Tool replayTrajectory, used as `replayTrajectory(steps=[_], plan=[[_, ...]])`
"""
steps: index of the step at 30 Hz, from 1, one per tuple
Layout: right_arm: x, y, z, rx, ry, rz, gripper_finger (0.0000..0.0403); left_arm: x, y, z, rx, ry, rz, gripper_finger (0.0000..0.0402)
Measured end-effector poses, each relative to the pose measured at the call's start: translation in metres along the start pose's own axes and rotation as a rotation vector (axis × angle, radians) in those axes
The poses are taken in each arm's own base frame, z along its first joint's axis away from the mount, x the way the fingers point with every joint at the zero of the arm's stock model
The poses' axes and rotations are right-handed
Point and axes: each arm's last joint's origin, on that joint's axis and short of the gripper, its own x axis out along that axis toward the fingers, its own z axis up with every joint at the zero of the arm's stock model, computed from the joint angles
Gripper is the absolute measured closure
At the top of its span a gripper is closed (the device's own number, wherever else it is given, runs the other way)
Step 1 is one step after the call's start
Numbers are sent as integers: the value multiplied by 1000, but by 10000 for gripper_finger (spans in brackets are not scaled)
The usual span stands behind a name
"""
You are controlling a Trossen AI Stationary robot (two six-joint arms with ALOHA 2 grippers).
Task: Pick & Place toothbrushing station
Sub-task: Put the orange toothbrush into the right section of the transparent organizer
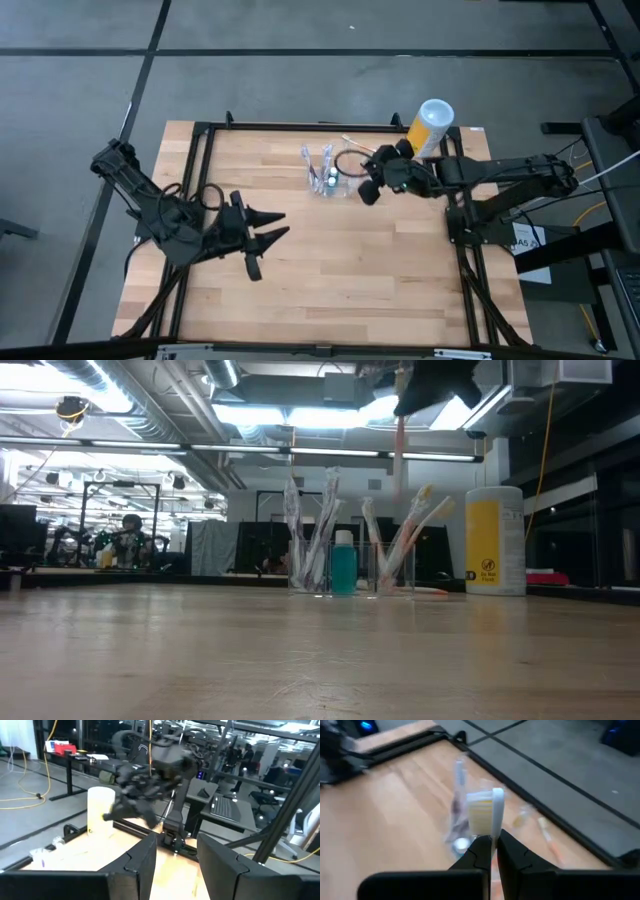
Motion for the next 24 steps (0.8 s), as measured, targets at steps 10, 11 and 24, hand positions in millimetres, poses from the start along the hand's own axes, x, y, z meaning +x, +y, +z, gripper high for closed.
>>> replayTrajectory(steps=[10, 11, 24], plan=[[31, -11, 1, -56, 66, -53, 390, -2, -6, -5, -10, 6, -9, 265], [34, -10, 0, -58, 71, -57, 390, -2, -6, -5, -10, 6, -9, 265], [71, -5, -39, -36, 134, -42, 390, -11, -10, -6, -18, 9, -32, 265]])
